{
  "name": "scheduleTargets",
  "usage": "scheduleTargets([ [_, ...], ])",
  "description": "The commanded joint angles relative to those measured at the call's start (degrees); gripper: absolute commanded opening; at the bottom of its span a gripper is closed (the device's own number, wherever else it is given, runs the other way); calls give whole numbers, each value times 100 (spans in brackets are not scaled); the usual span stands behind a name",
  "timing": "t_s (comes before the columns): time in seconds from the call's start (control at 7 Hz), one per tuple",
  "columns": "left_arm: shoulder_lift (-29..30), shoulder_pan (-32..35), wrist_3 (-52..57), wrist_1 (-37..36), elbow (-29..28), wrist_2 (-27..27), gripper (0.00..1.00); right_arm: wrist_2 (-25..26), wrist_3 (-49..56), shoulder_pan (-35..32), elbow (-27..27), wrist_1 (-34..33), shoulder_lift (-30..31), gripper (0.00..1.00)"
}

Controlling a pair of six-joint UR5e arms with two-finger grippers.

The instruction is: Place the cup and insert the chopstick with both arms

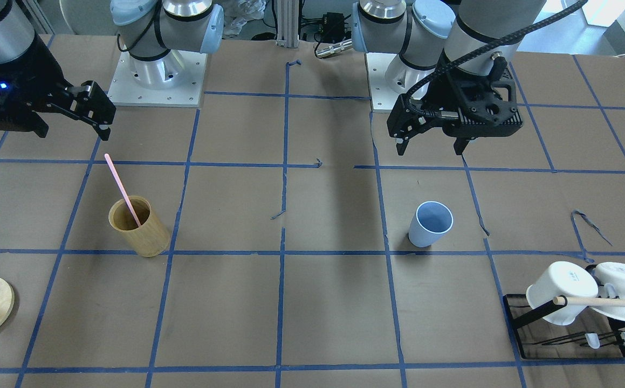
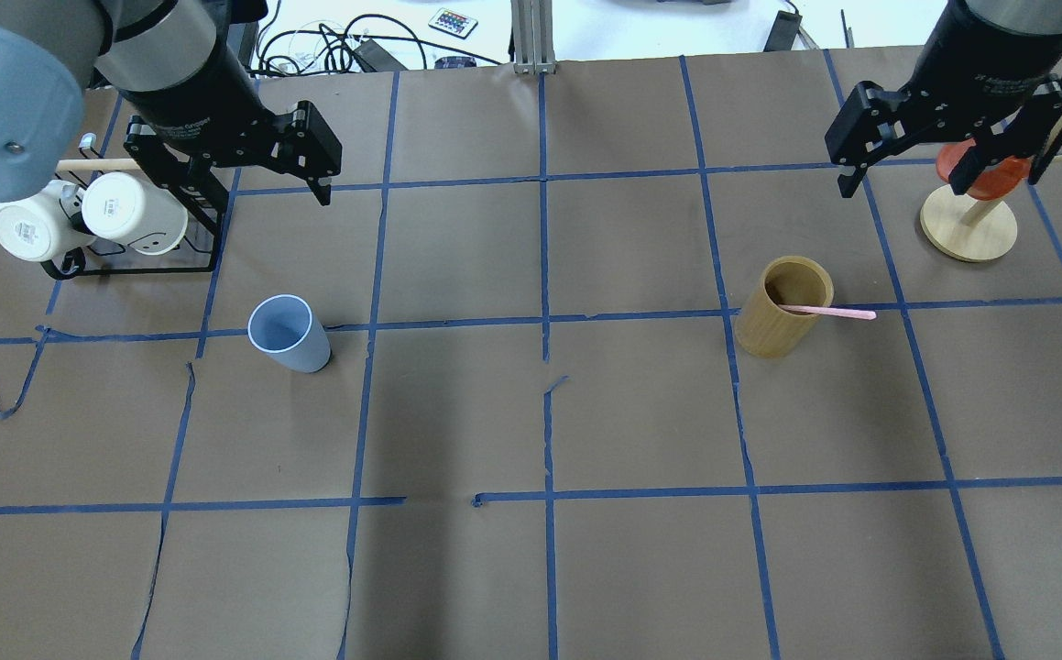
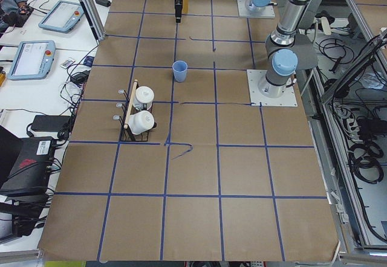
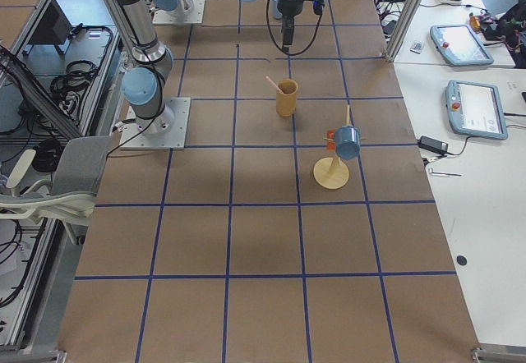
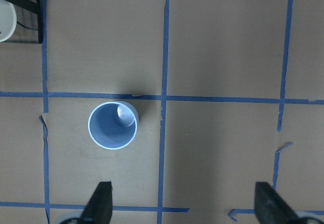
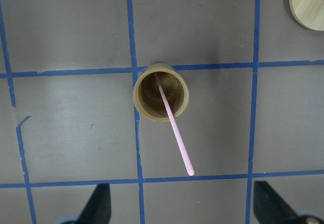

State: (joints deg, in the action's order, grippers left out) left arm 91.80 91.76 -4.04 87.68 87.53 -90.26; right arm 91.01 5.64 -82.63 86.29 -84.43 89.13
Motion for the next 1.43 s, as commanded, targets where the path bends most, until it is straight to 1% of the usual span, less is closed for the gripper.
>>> scheduleTargets([
  [0.0, -4, 0, 0, 4, 71, 43, 100, -13, -10, -7, 10, -12, 16, 100],
  [0.71, 31, -18, 325, -40, 186, 17, 100, -12, 8, -7, 19, -21, 43, 100],
  [0.86, 5, -96, 360, -92, 482, -27, 100, -48, 43, 1, 28, -38, 25, 100],
  [1.0, -91, -323, 830, -746, 955, -62, 100, -117, 226, 1, 54, -230, -1, 100],
  [1.14, -84, -734, 1496, -1074, 1421, -158, 100, -83, 654, 45, 367, -684, -10, 99],
  [1.29, 3, -1182, 1668, -1138, 1591, -185, 100, -40, 815, 54, 797, -1306, -1, 100],
])
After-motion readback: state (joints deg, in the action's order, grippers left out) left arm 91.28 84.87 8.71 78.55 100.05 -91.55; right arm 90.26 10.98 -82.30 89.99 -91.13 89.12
